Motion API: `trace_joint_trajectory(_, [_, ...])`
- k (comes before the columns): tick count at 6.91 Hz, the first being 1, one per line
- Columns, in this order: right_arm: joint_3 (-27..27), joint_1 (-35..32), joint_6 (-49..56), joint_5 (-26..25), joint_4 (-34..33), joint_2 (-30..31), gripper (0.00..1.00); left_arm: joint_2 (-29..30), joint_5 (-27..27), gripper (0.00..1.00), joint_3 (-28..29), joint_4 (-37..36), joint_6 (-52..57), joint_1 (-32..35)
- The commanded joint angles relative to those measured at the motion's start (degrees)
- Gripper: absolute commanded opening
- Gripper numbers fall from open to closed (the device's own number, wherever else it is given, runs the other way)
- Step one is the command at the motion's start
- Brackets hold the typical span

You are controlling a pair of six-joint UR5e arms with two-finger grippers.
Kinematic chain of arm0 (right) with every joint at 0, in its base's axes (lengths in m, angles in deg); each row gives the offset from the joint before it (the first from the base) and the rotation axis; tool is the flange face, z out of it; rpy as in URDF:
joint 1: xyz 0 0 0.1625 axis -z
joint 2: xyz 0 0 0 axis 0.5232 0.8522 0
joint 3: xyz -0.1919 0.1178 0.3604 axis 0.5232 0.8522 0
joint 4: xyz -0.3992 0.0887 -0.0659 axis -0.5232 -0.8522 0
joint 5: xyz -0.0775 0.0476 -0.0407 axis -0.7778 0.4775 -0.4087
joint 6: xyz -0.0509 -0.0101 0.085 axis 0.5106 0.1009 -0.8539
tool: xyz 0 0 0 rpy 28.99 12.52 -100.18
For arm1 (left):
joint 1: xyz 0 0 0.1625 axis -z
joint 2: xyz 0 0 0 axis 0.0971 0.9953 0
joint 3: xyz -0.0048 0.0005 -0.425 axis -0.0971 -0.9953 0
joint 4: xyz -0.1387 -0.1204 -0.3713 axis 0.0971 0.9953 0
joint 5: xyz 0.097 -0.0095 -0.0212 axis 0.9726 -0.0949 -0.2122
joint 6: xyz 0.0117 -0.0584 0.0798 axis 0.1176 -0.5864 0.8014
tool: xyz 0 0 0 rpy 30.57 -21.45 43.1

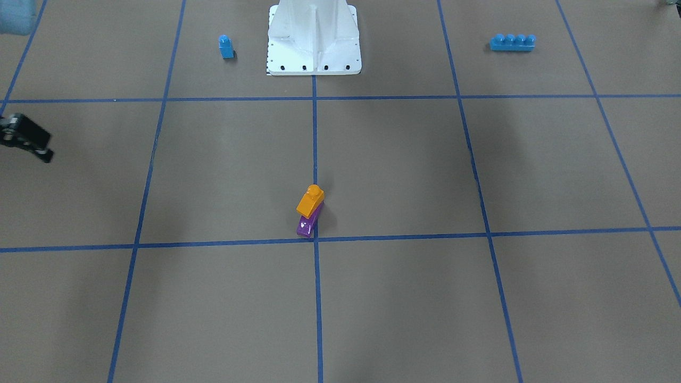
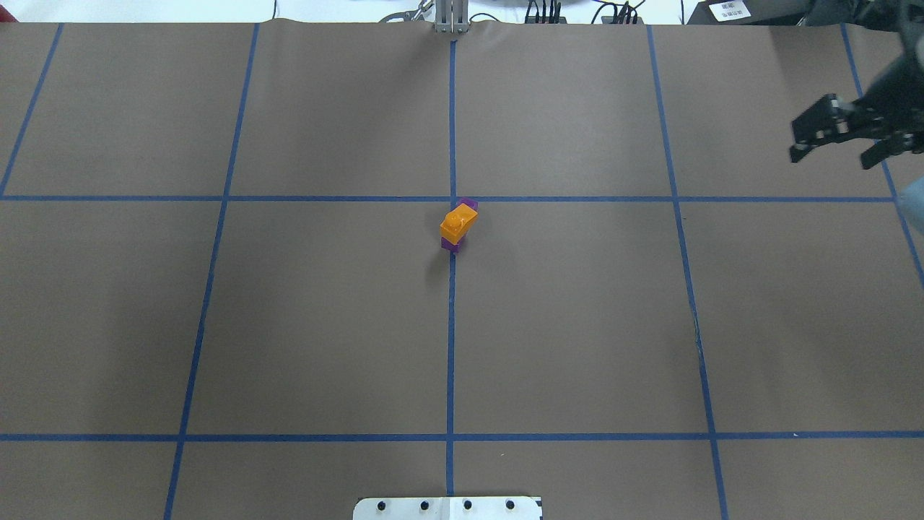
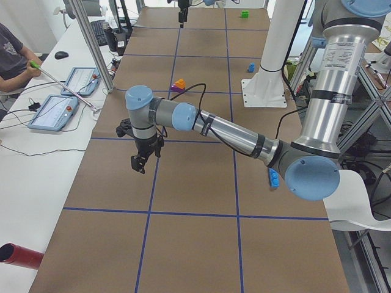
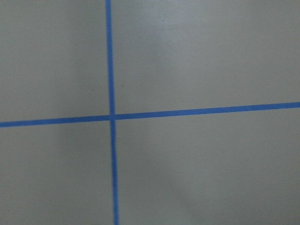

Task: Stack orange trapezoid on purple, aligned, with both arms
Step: 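Open the right gripper and lift it away from the stack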

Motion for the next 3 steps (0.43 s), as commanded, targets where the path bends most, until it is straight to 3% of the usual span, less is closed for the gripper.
trace_joint_trajectory(1, [3.8, -9.8, 14.4, 0.0, 1.1, 6.6, 1.0, -6.3, -0.8, 1.0, -0.1, 0.3, 0.9, 4.6])
trace_joint_trajectory(3, [15.3, -14.0, 16.8, -0.9, 6.1, 7.6, 1.0, -8.2, -0.8, 1.0, 3.2, 4.7, 0.4, 5.4])
